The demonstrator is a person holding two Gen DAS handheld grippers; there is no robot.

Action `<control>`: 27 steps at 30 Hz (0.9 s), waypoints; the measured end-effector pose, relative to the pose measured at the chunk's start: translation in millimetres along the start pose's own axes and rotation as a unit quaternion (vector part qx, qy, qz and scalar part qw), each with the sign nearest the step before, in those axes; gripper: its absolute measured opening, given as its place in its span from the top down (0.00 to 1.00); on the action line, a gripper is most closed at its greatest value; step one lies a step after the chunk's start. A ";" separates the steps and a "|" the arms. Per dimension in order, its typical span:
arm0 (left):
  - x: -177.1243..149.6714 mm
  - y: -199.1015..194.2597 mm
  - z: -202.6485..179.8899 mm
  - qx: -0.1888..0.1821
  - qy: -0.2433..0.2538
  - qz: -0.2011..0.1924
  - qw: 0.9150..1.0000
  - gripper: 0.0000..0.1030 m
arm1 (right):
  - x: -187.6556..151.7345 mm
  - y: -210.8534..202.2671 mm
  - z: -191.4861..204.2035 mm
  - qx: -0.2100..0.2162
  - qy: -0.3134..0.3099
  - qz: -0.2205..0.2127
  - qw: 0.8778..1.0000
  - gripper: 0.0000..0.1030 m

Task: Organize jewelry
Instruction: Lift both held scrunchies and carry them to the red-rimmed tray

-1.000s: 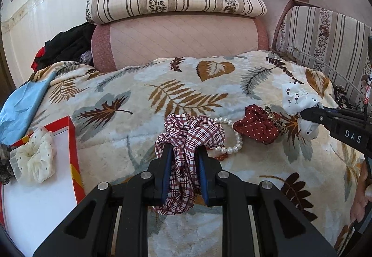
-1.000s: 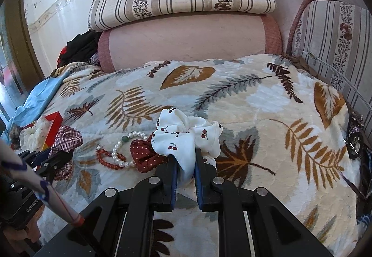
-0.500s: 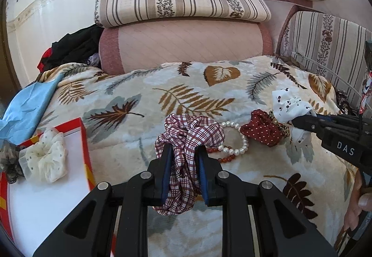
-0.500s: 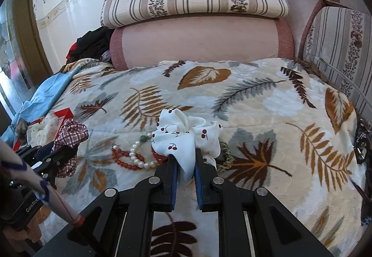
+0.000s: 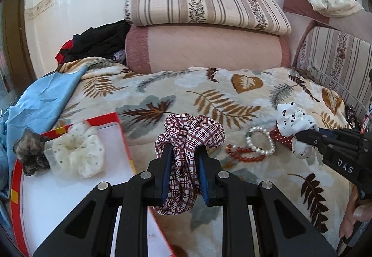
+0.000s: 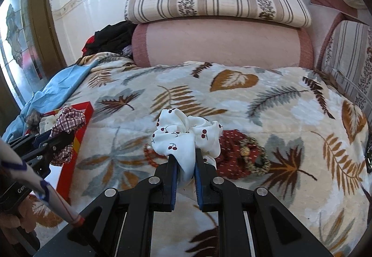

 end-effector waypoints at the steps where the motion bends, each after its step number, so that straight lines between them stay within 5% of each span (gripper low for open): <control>1: 0.2 -1.3 3.9 0.000 -0.003 -0.001 1.000 0.80 | 1.0 -0.1 3.2 0.002 -0.001 -0.001 1.000 0.86; 14: -0.9 -22.7 61.9 -0.005 -0.055 -0.012 0.998 0.80 | 0.9 -14.9 83.6 0.061 0.001 -0.014 0.998 0.86; 27: -18.9 -35.7 158.7 0.028 -0.143 0.001 0.989 0.80 | 4.4 -4.1 176.6 0.134 -0.027 0.026 0.990 0.85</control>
Point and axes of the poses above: each gripper's, at about its wrist camera, not at the fingertips, and y roughly the way its jaws point, z to its left, x to its top, the point moved 7 cm from there along y, roughly the way its jaws point, and after that the axes turned 15 degrees about z, right-handed, at the moved point
